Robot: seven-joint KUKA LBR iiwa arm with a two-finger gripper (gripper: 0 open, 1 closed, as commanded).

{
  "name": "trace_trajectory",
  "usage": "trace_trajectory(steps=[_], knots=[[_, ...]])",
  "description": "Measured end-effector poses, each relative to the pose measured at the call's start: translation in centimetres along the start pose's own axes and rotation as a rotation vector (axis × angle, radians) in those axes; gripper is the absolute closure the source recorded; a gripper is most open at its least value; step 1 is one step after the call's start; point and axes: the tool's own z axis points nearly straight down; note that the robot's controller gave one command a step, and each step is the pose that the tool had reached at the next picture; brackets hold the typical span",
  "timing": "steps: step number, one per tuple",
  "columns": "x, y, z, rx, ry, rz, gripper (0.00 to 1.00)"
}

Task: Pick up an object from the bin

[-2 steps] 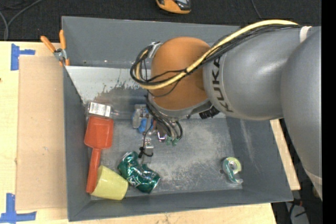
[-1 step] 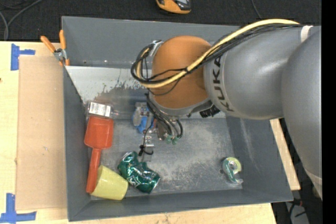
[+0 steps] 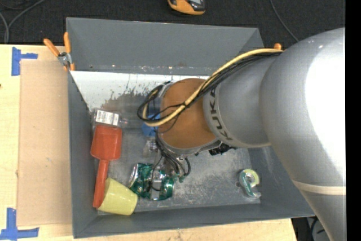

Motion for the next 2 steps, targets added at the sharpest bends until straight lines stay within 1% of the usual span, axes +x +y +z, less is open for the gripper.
trace_trajectory(steps=[1, 2], knots=[[2.1, 1.0, -6.4, -0.005, -0.018, 0.217, 0.00], [2.8, -1.4, -2.7, 0.002, 0.001, 0.242, 0.00]])
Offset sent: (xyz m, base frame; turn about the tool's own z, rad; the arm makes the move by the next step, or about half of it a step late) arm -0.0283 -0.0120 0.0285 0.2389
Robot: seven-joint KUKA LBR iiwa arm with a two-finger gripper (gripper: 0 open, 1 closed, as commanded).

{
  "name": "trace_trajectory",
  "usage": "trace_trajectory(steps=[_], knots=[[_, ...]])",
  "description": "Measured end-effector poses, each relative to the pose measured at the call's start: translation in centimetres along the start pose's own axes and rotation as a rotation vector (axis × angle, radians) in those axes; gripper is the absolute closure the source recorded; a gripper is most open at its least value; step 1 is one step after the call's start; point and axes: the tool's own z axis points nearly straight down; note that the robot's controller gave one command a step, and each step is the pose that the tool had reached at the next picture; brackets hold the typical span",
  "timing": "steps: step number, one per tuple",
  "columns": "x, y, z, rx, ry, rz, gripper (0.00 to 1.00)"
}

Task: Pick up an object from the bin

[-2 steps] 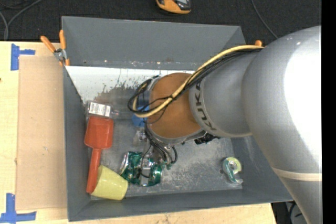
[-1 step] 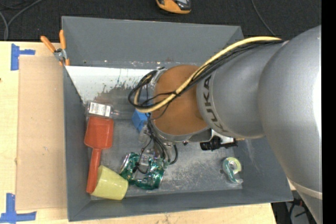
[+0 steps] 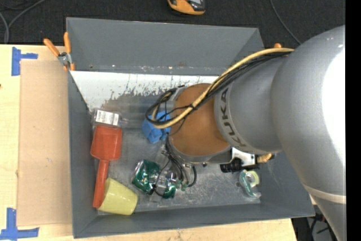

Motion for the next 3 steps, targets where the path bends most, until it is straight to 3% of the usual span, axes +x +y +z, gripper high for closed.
trace_trajectory(steps=[1, 2, 3], knots=[[1.3, 0.4, 3.1, -0.005, -0.005, 0.171, 0.00], [-0.3, 0.7, 3.0, -0.002, -0.001, 0.167, 1.00], [-0.3, 0.7, 3.0, -0.002, -0.001, 0.168, 1.00]])
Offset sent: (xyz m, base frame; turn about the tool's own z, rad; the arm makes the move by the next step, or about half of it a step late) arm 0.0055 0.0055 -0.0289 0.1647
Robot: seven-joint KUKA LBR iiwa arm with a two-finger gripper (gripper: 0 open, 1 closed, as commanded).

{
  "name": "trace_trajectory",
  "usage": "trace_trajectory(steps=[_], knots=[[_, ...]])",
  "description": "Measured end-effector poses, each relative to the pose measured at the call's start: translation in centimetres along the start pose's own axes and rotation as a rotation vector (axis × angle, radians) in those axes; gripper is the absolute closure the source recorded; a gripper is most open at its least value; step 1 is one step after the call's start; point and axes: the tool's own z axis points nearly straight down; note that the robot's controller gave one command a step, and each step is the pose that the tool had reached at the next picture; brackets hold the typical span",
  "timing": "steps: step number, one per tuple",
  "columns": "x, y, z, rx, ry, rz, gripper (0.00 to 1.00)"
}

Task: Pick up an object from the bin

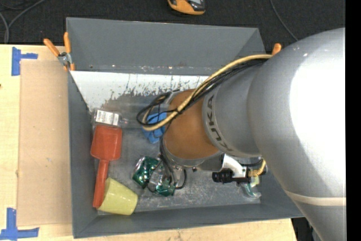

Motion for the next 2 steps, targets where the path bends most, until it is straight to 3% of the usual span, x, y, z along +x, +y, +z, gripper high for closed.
trace_trajectory(steps=[1, 2], knots=[[0.1, -0.1, -1.8, 0.002, 0.004, 0.000, 1.00], [0.2, -0.2, -5.8, 0.007, 0.009, -0.002, 1.00]])
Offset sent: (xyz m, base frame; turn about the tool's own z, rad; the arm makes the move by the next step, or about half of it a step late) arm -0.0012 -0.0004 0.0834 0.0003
